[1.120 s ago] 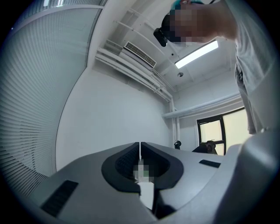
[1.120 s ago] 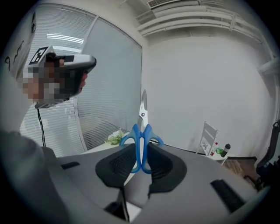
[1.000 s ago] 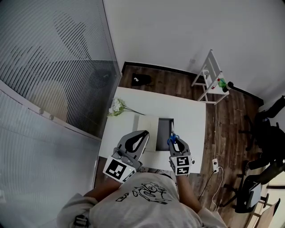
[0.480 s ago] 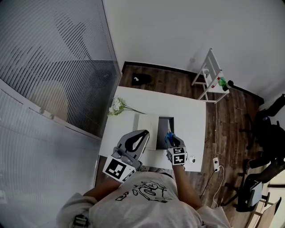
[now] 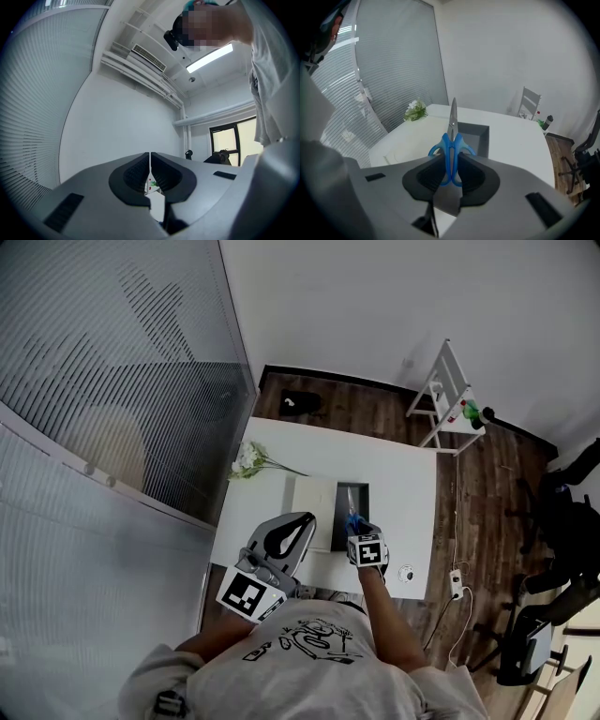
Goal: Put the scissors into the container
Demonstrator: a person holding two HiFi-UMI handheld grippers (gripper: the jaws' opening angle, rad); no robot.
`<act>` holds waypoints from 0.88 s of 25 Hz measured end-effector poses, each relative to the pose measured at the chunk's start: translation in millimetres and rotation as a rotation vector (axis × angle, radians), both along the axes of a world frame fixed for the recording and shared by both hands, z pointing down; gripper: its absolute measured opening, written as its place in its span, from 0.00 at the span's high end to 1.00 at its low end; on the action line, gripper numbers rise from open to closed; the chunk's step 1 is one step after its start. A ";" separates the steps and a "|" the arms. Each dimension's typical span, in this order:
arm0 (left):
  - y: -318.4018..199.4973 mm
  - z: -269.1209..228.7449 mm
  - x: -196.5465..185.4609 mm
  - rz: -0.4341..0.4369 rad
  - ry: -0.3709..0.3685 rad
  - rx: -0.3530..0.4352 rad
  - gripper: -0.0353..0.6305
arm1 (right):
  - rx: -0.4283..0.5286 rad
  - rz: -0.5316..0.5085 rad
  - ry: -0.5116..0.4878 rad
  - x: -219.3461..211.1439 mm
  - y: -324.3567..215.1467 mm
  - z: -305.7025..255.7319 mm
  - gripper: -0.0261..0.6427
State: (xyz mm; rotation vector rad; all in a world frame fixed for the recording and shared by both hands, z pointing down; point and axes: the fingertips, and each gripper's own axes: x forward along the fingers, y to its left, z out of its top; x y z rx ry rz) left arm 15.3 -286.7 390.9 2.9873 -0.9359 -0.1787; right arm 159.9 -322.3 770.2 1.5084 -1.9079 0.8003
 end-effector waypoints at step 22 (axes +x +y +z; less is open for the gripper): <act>-17.2 21.1 -11.4 -0.007 -0.011 -0.053 0.91 | -0.321 0.012 0.024 -2.8 -21.4 76.3 0.83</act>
